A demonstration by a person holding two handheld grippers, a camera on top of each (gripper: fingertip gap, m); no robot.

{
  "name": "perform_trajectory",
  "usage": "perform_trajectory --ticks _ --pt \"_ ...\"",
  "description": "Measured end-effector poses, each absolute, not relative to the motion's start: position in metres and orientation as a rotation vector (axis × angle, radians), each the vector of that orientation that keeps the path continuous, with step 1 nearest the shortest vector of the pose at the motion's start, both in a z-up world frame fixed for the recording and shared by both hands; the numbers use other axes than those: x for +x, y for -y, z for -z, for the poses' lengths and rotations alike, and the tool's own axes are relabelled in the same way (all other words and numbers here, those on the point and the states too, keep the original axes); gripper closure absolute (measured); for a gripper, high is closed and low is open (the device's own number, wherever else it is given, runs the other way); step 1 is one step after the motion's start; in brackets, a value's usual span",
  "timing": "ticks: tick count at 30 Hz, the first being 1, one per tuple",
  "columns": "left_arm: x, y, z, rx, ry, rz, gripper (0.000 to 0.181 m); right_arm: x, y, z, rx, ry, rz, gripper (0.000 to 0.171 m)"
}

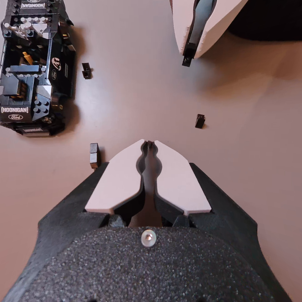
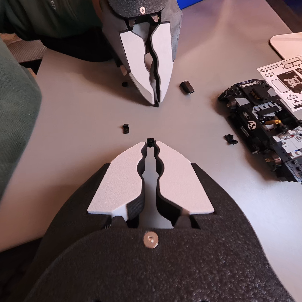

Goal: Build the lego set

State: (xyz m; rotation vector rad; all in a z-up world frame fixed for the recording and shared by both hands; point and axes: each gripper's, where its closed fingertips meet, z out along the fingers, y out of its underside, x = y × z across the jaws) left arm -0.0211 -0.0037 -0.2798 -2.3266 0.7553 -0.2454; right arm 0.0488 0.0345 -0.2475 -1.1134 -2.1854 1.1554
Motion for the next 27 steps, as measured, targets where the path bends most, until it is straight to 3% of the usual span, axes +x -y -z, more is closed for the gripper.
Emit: perform_trajectory --ticks 12,27 --pt "-0.015 0.011 0.28 -2.178 -1.035 -0.105 0.176 0.053 -0.035 0.242 -1.12 2.158 -1.117 0.163" --pt "-0.017 0.015 0.277 -2.314 -0.707 0.284 0.164 0.06 -0.031 0.237 -1.122 2.133 -1.115 0.163"
